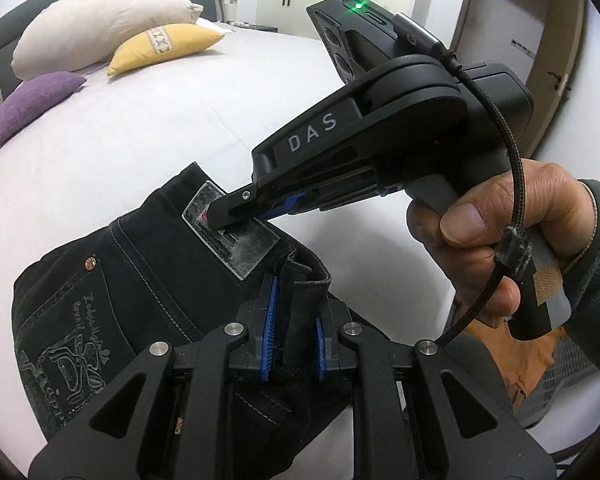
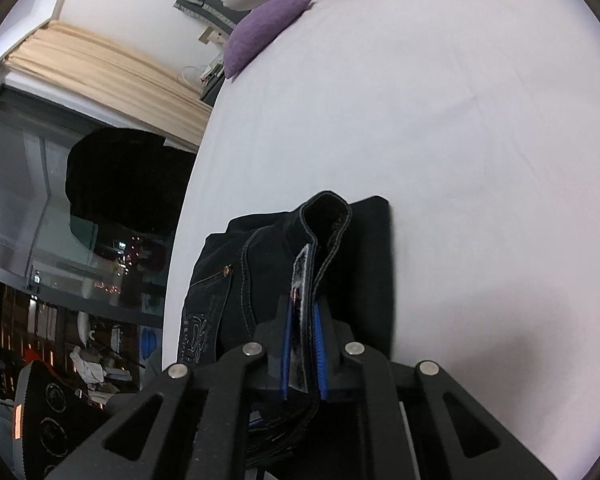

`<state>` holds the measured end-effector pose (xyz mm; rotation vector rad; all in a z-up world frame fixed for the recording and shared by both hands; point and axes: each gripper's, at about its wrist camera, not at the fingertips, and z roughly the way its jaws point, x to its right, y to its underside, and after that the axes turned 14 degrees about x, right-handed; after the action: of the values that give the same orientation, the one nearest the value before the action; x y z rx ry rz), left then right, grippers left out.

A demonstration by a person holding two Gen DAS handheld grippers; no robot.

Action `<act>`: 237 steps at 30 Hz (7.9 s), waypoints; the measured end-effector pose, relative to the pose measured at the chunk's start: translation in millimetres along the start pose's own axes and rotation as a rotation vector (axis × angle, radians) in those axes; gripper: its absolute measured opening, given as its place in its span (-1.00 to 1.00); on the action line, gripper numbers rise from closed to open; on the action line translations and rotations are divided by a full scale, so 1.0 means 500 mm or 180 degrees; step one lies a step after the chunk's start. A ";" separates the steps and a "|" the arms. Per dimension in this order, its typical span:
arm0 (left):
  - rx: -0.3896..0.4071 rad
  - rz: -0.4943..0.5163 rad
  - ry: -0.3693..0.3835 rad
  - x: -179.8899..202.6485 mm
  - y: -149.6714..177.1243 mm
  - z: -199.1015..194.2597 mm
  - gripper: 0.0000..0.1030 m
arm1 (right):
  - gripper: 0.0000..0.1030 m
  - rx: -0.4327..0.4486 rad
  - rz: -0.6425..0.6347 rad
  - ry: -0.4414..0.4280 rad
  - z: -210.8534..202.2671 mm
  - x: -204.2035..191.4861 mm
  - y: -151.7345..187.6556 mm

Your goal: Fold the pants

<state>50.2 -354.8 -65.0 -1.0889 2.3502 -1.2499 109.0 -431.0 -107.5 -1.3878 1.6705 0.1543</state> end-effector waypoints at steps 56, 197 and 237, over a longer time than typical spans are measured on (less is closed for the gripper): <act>0.0020 -0.0965 -0.0052 -0.329 0.256 -0.213 -0.37 | -1.00 0.0138 -0.0025 0.0434 0.010 -0.023 0.125; 0.1139 -0.0772 -0.2718 -0.309 0.013 -0.756 1.00 | 1.00 0.2610 -0.1881 0.1012 -0.194 -0.710 0.091; 0.0480 -0.1132 -0.2394 -0.436 0.097 -0.549 1.00 | 1.00 0.1708 -0.1685 0.1654 -0.071 -0.649 0.168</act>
<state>27.4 -16.2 35.6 -1.6156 1.5246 -0.8675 -2.1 -192.6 103.2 -1.4519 1.5075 -0.9575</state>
